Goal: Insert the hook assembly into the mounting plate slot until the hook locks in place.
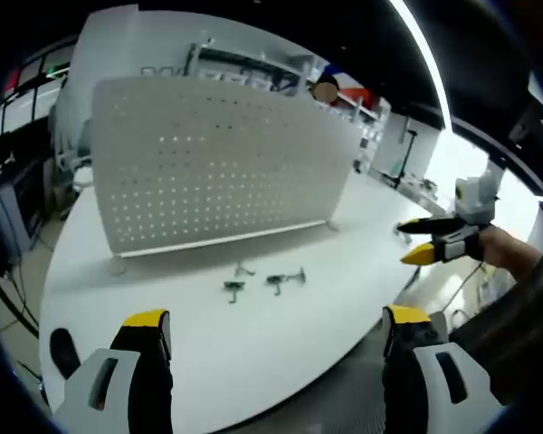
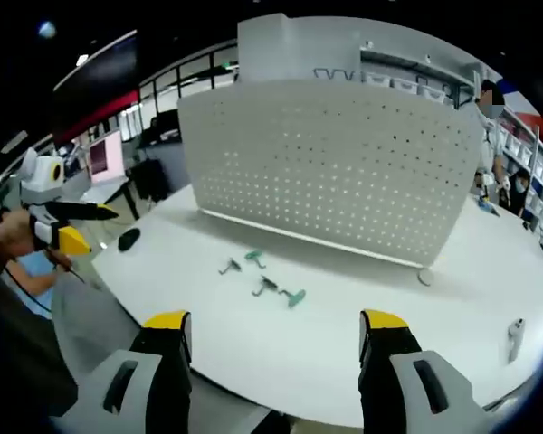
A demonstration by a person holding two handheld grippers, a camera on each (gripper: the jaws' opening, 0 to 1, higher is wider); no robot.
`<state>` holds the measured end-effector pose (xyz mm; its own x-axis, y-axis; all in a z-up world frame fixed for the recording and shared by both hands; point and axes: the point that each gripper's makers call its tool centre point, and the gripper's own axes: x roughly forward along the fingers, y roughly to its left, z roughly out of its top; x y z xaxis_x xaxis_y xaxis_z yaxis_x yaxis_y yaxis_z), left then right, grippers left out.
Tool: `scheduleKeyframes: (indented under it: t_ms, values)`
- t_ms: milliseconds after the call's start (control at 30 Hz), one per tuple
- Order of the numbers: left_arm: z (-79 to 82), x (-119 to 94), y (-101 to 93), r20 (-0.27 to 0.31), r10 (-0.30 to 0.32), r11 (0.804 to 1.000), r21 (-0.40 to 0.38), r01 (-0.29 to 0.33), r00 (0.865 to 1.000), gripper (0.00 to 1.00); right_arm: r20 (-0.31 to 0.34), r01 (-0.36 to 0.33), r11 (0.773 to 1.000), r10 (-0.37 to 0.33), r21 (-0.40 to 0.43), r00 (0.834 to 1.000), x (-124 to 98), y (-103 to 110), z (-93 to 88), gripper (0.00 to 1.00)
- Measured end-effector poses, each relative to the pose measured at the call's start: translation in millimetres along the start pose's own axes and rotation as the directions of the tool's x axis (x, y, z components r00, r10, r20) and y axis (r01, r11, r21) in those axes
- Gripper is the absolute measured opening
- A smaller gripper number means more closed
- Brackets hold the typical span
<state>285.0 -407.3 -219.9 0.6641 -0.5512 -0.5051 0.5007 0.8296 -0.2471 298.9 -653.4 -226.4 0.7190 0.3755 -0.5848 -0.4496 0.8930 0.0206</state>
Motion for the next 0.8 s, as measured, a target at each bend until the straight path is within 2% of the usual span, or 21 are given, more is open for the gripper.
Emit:
scheduleKeyframes:
  t_ms: [367,467,600,733,800]
  values:
    - [-1.9,0.9,0.8,-0.006,-0.005,1.000,-0.008,0.005,1.000,0.99,0.001,0.006,1.000,-0.006,0.002,1.000,-0.2,-0.7,0.9,0.76]
    - [-2.6,-0.2,2.3,-0.006,-0.001,1.000,-0.007,0.001,1.000,0.99,0.051,0.005,1.000,-0.006,0.023,0.999,-2.6,0.8,10.2,0.75]
    - [-4.0,-1.7,5.1,-0.013,0.007,1.000,-0.007,-0.007,1.000,0.99,0.054,0.002,0.999,-0.004,0.039,0.999,-1.4,-0.9,12.1,0.75]
    - [-1.9,-3.0,6.6,-0.006,0.013,1.000,-0.008,-0.013,1.000,0.99,0.111,-0.005,0.997,-0.004,0.078,0.994,-4.8,-1.8,21.9,0.75]
    - [-1.4,-3.6,6.8,-0.004,0.015,1.000,-0.011,-0.015,1.000,0.99,0.109,-0.008,0.995,-0.003,0.098,0.994,-4.4,-4.0,20.4,0.75]
